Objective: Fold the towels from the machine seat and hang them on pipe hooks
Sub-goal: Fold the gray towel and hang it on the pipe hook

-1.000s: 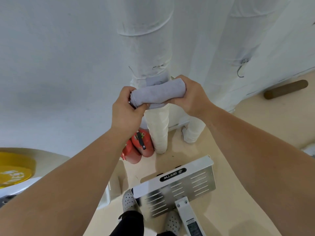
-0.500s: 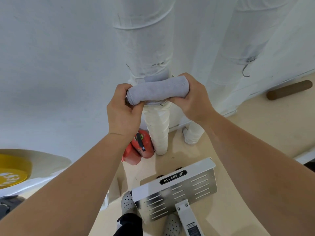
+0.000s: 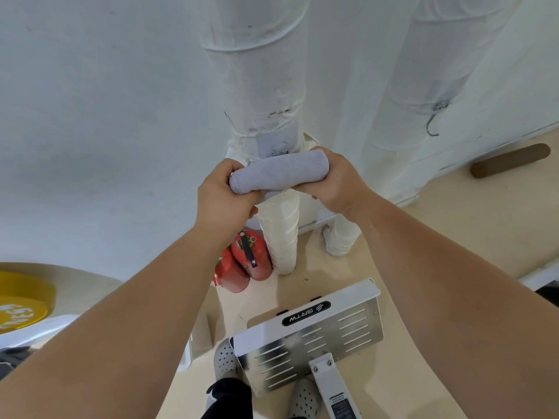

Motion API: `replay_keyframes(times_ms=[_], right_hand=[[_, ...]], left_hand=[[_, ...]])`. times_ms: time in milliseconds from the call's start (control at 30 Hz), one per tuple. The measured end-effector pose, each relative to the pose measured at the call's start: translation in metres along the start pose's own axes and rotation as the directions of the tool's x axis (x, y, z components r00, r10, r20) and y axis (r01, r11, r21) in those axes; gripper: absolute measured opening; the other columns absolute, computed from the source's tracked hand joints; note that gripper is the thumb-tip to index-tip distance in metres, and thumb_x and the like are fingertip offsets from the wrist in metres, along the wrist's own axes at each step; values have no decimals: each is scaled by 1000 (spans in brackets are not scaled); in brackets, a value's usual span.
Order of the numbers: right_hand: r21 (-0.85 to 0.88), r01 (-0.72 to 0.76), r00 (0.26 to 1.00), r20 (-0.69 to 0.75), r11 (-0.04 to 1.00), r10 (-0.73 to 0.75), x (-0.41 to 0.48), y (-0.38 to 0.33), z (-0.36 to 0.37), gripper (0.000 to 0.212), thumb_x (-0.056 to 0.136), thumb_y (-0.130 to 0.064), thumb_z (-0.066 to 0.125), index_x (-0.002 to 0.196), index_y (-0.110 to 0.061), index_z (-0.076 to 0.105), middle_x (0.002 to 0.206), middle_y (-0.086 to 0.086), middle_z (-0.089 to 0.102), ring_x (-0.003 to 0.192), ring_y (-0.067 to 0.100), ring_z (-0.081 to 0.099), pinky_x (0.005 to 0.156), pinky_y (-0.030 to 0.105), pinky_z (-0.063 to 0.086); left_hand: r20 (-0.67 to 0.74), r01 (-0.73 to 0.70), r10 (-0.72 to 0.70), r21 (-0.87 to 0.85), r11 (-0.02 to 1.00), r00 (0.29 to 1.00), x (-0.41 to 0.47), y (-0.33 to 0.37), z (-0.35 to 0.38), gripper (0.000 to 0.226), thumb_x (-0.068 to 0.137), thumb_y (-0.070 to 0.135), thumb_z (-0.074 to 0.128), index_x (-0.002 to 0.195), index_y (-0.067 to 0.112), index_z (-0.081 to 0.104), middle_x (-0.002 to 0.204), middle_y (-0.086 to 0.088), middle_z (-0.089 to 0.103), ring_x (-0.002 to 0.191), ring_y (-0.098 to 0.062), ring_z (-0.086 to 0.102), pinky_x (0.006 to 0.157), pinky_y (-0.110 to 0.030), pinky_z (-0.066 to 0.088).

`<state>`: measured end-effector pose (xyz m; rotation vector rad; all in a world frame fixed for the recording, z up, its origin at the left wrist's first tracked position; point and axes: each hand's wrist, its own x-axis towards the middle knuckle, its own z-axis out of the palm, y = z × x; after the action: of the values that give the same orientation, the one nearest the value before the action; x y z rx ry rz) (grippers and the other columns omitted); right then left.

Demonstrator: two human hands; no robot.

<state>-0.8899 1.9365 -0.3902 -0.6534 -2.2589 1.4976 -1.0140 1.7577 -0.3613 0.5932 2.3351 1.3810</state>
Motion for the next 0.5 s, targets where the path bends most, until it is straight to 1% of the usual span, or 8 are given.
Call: replay_keyframes(times_ms=[67, 133, 200, 267, 333, 433, 467, 500], right_hand=[[8, -40, 998, 44, 999, 39, -5, -8, -2, 56, 71, -14, 90, 121, -16, 64, 107, -5, 73, 95, 5, 70, 86, 35, 59], [64, -48, 999, 17, 997, 47, -11, -16, -4, 63, 70, -19, 92, 123, -19, 58, 113, -6, 69, 98, 6, 67, 84, 30, 60], [50, 41, 995, -98, 998, -36, -16, -21, -3, 58, 72, -26, 91, 119, -19, 57, 111, -7, 66, 96, 6, 64, 79, 24, 57], [-5, 121, 979, -166, 993, -120, -19, -22, 2, 46, 78, -25, 87, 114, -15, 60, 103, -8, 68, 93, 7, 65, 76, 25, 55], [-38, 125, 970, -204, 991, -130, -19, -21, 7, 37, 83, -24, 82, 112, -12, 63, 98, -5, 71, 88, 11, 67, 74, 30, 56], [-64, 76, 973, -215, 995, -88, -16, -16, 8, 34, 86, -28, 78, 113, -13, 65, 97, -2, 73, 88, 16, 69, 77, 38, 57], [-70, 71, 974, -208, 995, -84, -15, -15, 7, 34, 86, -30, 78, 113, -13, 66, 97, -2, 73, 88, 17, 69, 78, 39, 57], [-72, 66, 977, -197, 995, -79, -14, -14, 5, 34, 85, -32, 78, 112, -14, 66, 96, -2, 73, 88, 17, 69, 78, 40, 57]], left_hand=[[30, 7, -8, 17, 1000, 1000, 2, 5, -5, 24, 76, 9, 80, 87, 14, 60, 71, -18, 69, 53, -24, 69, 56, -46, 61], [46, 7, -7, 9, 1000, 999, 3, 7, -8, 24, 74, 8, 82, 87, 9, 62, 68, -16, 68, 50, -23, 67, 56, -53, 59], [51, 5, -5, 7, 1000, 999, 3, 9, -10, 25, 73, 8, 83, 88, 7, 63, 67, -15, 68, 51, -23, 67, 56, -55, 58], [48, -9, 8, 19, 1000, 999, 1, 10, -10, 28, 72, 12, 84, 89, 10, 62, 71, -13, 70, 55, -25, 67, 59, -53, 59], [37, -62, 60, 46, 997, 998, -4, 9, -9, 33, 70, 20, 86, 90, 19, 60, 80, -6, 70, 68, -26, 68, 65, -44, 60], [13, -193, 192, 63, 979, 981, -13, 7, -8, 44, 70, 36, 88, 103, 34, 59, 94, 9, 67, 79, -10, 64, 70, -26, 56], [7, -227, 227, 68, 972, 974, -15, 6, -8, 45, 70, 42, 86, 106, 37, 59, 98, 11, 66, 82, -10, 64, 73, -27, 56], [1, -242, 243, 61, 968, 970, -14, 4, -8, 42, 72, 46, 84, 106, 40, 60, 100, 13, 66, 86, -13, 65, 77, -31, 57]])
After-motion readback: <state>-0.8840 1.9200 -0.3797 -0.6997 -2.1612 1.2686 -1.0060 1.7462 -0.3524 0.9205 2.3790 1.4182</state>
